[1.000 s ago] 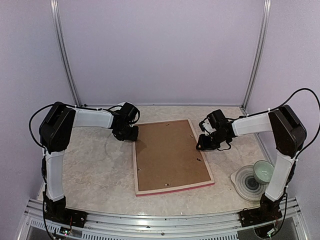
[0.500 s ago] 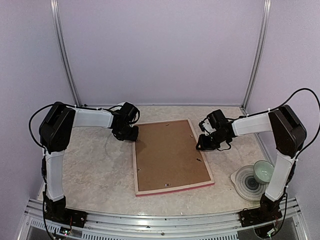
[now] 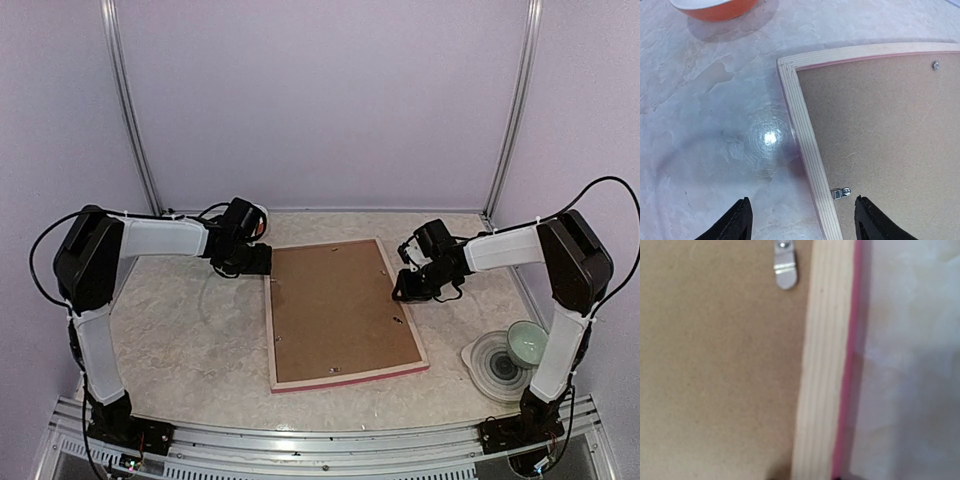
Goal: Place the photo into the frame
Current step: Press the fastener onto the backboard.
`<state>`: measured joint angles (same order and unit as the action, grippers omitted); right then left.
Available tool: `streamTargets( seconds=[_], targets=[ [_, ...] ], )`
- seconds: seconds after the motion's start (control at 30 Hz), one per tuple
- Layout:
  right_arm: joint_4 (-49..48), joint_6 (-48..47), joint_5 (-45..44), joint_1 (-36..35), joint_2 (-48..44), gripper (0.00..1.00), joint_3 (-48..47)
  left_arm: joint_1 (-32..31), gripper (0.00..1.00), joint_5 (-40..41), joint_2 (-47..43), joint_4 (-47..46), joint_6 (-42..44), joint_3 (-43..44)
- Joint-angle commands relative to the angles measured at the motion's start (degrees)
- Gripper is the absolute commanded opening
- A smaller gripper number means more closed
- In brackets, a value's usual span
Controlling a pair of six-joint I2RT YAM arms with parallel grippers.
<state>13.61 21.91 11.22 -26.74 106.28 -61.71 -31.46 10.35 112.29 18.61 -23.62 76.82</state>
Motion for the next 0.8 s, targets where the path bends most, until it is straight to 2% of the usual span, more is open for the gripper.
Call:
streamTargets(
  seconds=[0.0,0.17,0.33,0.53,0.77],
  targets=[
    [1.54,-0.47,-0.37,-0.38,-1.43,0.28,-0.79,-0.82,0.72,-2.01,-6.29,-4.84,-2.31,-4.59],
    [2.31,0.34,1.00,0.44,-2.49,0.32,-1.92,-3.05,0.86,-3.47,-8.96,-6.75,-2.68,-10.59],
    [3.76,0.50,0.17,1.51,-2.29,0.46,-6.00,-4.10,0.93,-6.44,-8.64,-11.02,-2.79,-14.70],
    [5.46,0.90,-1.20,2.73,0.94,0.57,-12.88,-5.09,0.88,-8.90,-7.58,-15.60,-2.56,-16.64],
    [8.10,-0.86,-1.99,3.50,5.79,0.59,-18.94,-6.48,0.76,-7.75,-7.46,-17.84,-1.61,-19.78]
  ],
)
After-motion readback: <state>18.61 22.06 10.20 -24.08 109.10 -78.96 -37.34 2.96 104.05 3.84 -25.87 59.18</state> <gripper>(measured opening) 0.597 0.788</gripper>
